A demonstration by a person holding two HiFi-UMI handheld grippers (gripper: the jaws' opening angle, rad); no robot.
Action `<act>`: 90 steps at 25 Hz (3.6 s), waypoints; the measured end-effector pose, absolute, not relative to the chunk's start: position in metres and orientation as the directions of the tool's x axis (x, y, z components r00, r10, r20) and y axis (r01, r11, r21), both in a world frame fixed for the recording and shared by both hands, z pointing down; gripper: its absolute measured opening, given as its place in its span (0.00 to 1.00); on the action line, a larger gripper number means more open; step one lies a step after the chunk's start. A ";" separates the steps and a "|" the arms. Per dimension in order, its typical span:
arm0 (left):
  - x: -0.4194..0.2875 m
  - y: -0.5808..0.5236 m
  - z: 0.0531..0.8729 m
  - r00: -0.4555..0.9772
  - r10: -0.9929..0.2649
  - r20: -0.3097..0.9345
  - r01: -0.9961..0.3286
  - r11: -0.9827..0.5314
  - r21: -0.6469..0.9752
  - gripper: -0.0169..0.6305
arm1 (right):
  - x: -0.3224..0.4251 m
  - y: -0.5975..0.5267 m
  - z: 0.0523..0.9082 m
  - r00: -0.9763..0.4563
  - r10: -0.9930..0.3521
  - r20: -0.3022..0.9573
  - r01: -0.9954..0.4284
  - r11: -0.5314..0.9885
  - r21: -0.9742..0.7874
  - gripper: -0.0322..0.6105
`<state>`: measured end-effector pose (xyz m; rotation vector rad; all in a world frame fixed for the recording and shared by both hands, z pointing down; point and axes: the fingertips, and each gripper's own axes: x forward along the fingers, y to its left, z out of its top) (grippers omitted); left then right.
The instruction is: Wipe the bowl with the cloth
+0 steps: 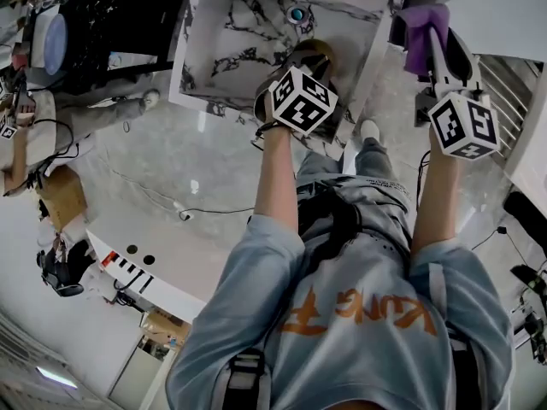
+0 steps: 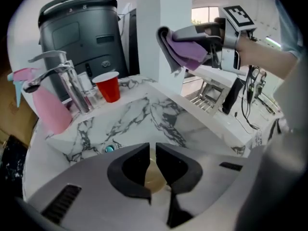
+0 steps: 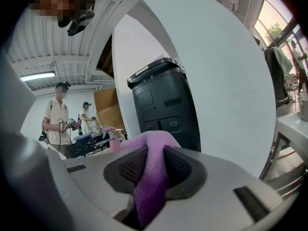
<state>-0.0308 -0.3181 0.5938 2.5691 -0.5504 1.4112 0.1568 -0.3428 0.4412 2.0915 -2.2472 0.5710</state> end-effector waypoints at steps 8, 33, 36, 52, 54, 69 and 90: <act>-0.038 -0.283 0.645 0.341 0.011 0.940 -0.135 -0.989 0.060 0.21 | 0.151 -0.338 0.453 -0.094 -0.954 0.284 -0.967 0.019 -0.255 0.22; -0.050 -0.265 0.710 0.099 0.089 0.991 0.020 -0.996 0.088 0.13 | 0.144 -0.331 0.458 -0.132 -0.941 0.311 -0.968 0.055 -0.245 0.22; -0.051 -0.264 0.713 0.085 0.069 0.994 0.044 -0.997 0.065 0.13 | 0.146 -0.327 0.460 -0.132 -0.940 0.314 -0.967 0.053 -0.247 0.22; -0.059 -0.260 0.709 0.063 0.061 0.996 0.081 -0.995 0.056 0.17 | 0.155 -0.320 0.461 -0.113 -0.945 0.307 -0.963 0.028 -0.269 0.22; -0.060 -0.261 0.710 0.062 0.053 0.997 0.086 -0.995 0.048 0.17 | 0.155 -0.320 0.462 -0.111 -0.946 0.305 -0.962 0.026 -0.271 0.22; -0.050 -0.287 0.684 0.155 -0.101 0.983 0.042 -0.993 -0.109 0.07 | 0.154 -0.322 0.456 -0.123 -0.948 0.293 -0.962 0.041 -0.272 0.22; -0.045 -0.297 0.505 0.574 -0.454 0.682 -0.601 -0.799 -0.025 0.07 | 0.121 -0.316 0.401 -0.309 -0.934 0.179 -0.932 0.261 -0.251 0.22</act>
